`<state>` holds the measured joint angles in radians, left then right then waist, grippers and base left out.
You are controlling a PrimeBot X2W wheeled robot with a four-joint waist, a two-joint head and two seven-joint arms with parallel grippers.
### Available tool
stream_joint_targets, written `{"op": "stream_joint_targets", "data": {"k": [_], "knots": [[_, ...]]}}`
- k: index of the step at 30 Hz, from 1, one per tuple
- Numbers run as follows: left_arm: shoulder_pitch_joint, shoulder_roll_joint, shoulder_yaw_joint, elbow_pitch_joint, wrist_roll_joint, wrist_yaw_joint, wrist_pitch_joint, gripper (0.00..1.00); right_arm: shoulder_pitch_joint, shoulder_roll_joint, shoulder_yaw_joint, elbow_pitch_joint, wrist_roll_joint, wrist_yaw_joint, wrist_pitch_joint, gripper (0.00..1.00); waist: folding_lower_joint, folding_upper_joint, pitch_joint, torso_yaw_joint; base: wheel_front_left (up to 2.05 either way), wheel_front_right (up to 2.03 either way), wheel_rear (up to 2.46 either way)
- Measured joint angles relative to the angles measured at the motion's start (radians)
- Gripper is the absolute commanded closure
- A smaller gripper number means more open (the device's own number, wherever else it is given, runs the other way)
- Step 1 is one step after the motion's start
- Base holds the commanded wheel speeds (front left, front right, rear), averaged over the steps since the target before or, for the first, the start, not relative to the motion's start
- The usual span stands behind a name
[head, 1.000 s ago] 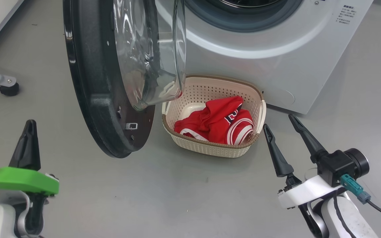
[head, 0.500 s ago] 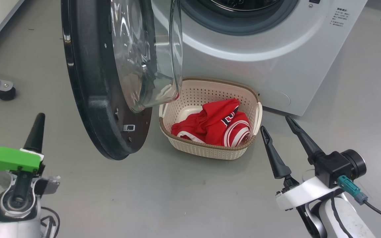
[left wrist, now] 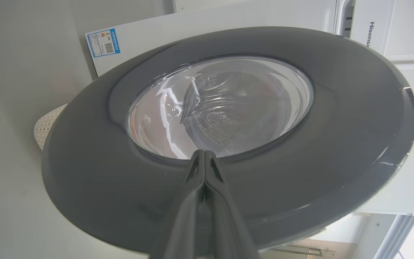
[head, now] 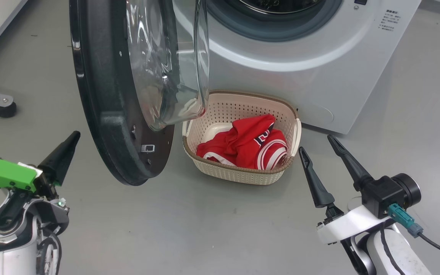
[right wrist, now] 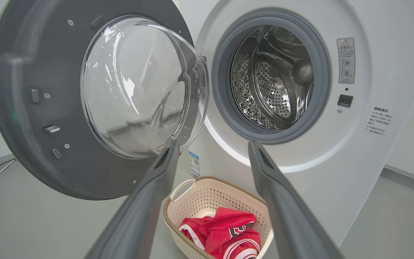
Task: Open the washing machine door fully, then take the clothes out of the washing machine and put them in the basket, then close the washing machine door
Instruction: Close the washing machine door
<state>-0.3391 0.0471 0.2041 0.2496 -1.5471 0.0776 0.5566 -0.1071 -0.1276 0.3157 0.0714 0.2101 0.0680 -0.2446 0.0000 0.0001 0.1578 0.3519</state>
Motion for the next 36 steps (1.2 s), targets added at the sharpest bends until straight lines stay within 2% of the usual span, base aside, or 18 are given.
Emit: {"op": "stream_joint_targets", "data": {"k": [8,15,26,36], "knots": [[0.000,-0.001,-0.049,-0.036,-0.049,0.010,0.113,1.00,0.000,-0.002,-0.001,-0.002,0.000,0.000,0.000,0.00,0.0000,0.0000,0.015,-0.006,0.00,0.00,0.00],[0.002,0.000,-0.060,-0.067,-0.065,0.016,0.159,1.00,-0.002,-0.002,0.003,-0.002,0.000,0.001,0.000,0.00,0.0000,0.0000,0.026,-0.027,0.00,0.00,0.00],[0.017,-0.002,-0.076,-0.104,-0.104,0.023,0.183,1.00,-0.009,-0.001,0.007,-0.002,0.000,0.001,0.000,0.00,0.0000,0.0000,0.042,-0.082,0.00,0.00,0.00],[0.038,-0.004,-0.086,-0.120,-0.117,0.031,0.183,1.00,-0.028,0.001,0.007,0.000,0.000,0.001,0.000,0.00,0.0000,0.0000,0.056,-0.163,0.00,0.00,0.00]]}}
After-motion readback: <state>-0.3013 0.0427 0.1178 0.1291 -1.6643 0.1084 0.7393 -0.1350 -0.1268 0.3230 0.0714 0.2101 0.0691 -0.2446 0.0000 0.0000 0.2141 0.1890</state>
